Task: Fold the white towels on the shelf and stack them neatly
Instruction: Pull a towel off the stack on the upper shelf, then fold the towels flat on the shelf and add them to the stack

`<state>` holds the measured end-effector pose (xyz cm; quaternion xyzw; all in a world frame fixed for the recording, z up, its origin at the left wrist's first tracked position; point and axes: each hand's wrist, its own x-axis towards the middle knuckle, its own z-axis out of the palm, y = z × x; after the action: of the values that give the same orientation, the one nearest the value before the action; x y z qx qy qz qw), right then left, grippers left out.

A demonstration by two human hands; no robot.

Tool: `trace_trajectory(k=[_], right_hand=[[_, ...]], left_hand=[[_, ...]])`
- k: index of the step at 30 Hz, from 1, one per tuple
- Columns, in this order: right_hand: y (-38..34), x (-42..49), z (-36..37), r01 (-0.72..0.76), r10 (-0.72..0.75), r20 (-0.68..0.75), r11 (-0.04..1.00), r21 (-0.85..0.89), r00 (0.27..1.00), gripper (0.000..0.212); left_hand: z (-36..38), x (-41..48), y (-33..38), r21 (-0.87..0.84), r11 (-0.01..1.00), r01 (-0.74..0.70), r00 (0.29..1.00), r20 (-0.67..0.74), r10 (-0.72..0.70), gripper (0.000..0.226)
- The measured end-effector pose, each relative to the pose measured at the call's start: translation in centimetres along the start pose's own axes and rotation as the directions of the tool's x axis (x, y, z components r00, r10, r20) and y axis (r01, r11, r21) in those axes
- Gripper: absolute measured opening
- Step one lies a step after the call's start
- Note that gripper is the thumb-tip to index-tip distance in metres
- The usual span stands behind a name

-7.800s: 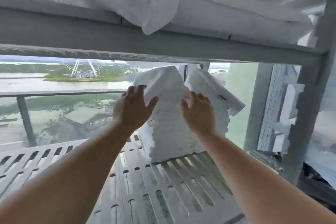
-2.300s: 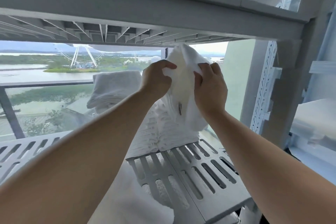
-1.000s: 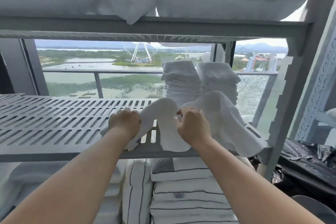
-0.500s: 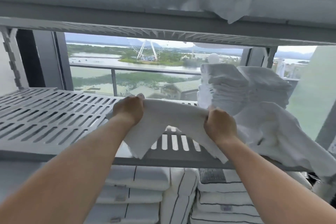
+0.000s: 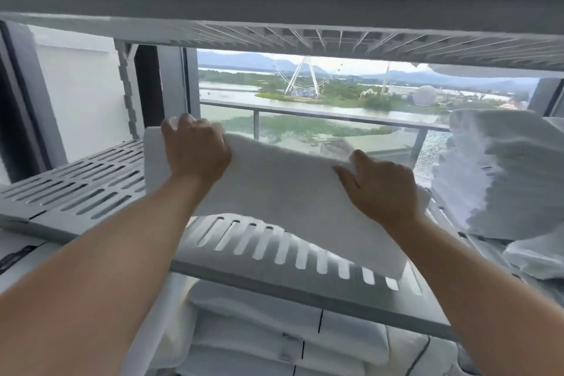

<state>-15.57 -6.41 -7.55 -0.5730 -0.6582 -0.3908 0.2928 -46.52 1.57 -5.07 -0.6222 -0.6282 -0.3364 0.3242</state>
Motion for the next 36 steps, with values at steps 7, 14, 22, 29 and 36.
trace_trajectory(k=[7, 14, 22, 29, 36], right_hand=[[-1.4, 2.5, 9.3, -0.103, 0.084, 0.222, 0.992, 0.078, 0.971, 0.037], [-4.3, 3.4, 17.6, -0.196, 0.086, 0.428, 0.956, 0.22, 0.9, 0.028], [-5.4, 4.3, 21.1, -0.143, -0.014, 0.505, 0.952, 0.271, 0.863, 0.027], [-6.7, 3.2, 16.5, -0.001, -0.181, 0.372, 0.898, 0.44, 0.91, 0.038], [-10.7, 1.5, 13.8, 0.087, -0.327, 0.518, 0.897, 0.434, 0.791, 0.07]], left_hand=[[8.6, 0.3, 0.2, -0.005, 1.0, 0.025, 0.953, 0.302, -0.023, 0.029], [16.0, -2.2, -1.1, -0.206, 0.978, -0.031, 0.843, 0.52, 0.136, 0.024], [19.3, -0.7, -1.0, -0.372, 0.924, -0.087, 0.91, 0.348, 0.225, 0.016], [19.4, -1.1, -1.5, -0.489, 0.872, -0.024, 0.903, 0.363, 0.228, 0.034], [18.7, -1.6, -1.4, -0.501, 0.866, -0.012, 0.834, 0.473, 0.285, 0.041]])
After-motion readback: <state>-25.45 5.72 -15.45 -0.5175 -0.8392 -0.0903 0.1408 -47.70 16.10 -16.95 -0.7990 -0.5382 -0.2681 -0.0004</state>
